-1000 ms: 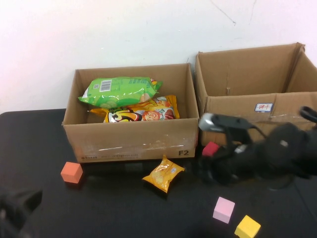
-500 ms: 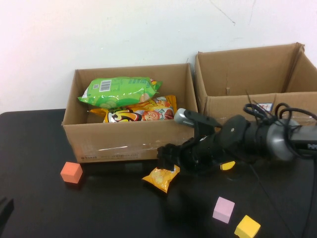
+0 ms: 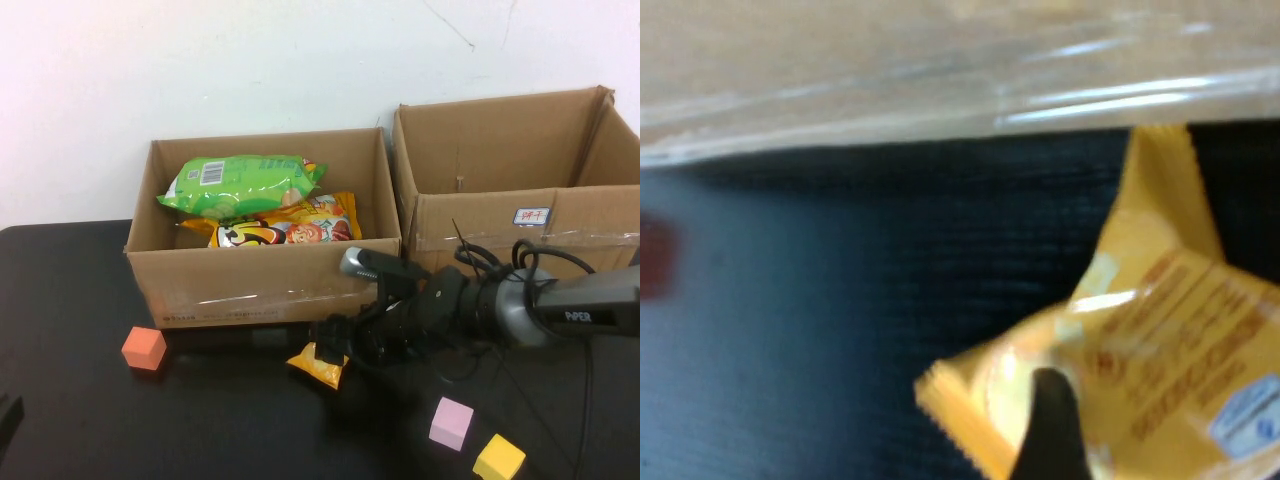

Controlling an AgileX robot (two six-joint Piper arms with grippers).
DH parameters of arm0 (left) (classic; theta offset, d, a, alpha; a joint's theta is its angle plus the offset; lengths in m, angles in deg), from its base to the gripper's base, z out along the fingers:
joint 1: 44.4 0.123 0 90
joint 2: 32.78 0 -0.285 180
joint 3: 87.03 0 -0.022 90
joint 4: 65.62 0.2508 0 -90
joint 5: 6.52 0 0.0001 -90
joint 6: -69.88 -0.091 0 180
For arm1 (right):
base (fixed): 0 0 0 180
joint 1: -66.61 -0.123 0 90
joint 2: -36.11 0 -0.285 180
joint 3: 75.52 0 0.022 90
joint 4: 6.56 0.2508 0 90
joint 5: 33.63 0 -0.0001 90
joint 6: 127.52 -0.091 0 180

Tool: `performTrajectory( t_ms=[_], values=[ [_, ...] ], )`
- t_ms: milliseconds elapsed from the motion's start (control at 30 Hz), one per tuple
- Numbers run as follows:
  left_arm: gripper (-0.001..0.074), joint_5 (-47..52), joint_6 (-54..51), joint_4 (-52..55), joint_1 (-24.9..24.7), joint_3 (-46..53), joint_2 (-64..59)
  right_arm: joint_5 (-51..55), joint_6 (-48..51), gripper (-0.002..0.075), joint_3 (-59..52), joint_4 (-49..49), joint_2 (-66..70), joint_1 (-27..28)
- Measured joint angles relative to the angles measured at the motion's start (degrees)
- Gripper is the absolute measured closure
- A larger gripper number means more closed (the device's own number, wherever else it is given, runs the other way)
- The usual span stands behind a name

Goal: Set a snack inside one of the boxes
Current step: Pick up the biscuit, then place the biscuit in the biscuit box

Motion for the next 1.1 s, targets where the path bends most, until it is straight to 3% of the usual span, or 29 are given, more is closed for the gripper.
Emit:
performTrajectory(
  t_ms=[167, 367, 767, 1100],
  values=[
    [0.0727, 0.0, 0.0, -0.1, 0.0, 0.0, 0.0, -0.4, 0.0, 0.0315, 1.2, 0.6, 1.5, 0.0],
    [0.0727, 0.0, 0.0, -0.1, 0.0, 0.1, 0.0, 1.1, -0.1, 0.0567, 1.7, 2.4, 1.6, 0.0],
    [0.0727, -0.3, 0.0, -0.1, 0.0, 0.1, 0.0, 11.3, 4.3, 0.0587, 1.2, 0.7, -3.0, 0.0],
    [0.0727, -1.2, 0.0, -0.1, 0.0, 0.1, 0.0, 10.7, 9.5, 0.0587, 1.1, -1.1, -23.0, 0.5]
  ],
)
